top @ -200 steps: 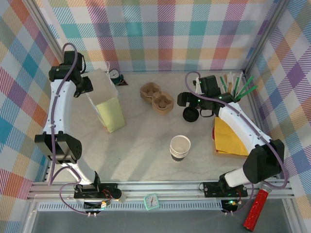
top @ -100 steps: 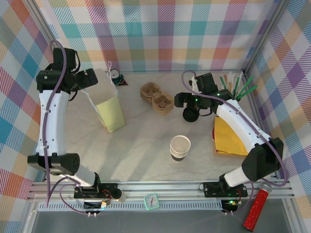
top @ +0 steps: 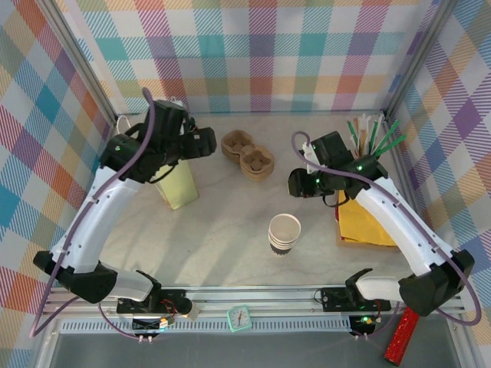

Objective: Pack the takeout coffee

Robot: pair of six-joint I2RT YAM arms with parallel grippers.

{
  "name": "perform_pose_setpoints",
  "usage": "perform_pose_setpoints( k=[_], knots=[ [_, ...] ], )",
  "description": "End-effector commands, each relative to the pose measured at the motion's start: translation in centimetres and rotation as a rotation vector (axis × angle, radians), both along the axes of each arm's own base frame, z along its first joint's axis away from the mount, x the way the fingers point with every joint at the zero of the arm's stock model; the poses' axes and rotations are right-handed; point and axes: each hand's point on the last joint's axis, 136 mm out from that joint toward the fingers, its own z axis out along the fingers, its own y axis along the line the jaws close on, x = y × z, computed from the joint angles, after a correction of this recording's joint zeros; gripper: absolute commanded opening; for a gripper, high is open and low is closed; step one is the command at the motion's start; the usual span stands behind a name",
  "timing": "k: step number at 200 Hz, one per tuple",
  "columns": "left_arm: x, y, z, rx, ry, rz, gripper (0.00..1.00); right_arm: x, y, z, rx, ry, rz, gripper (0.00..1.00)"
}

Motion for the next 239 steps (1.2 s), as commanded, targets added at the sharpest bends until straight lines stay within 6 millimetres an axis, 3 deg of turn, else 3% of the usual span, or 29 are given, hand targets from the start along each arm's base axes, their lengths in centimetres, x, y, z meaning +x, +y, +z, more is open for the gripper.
perform_pose_setpoints(
  k=[1,14,77,127,222,239],
  knots=[
    [0.5,-1.7,0.3,-0.077,-0.029,-0.001,1.0,-3.5,-0.8,-2.4,-0.074,0.12,0.011,0.34],
    [0.5,-2.2,-0.6,-0.068,0.002,-0.013,1.0,-4.5,-0.8,-3.3,-0.096,0.146,0.016,0.29],
    [-0.1,-2.6,-1.8,-0.075,0.034,-0.017,1.0,-6.7,-1.4,-6.4,-0.17,0.219,0.02,0.3],
    [-0.4,-2.1,-1.7,-0.069,0.027,-0.009,1.0,-6.4,-1.4,-6.6,-0.188,0.208,0.027,0.27],
    [-0.5,-1.8,-1.9,-0.05,0.028,0.0,1.0,-5.8,-0.7,-6.9,-0.188,0.216,0.04,0.0],
    [-0.5,-1.7,-1.9,-0.05,0.028,0.001,1.0,-5.7,-0.6,-6.6,-0.18,0.208,0.036,0.0]
  ],
)
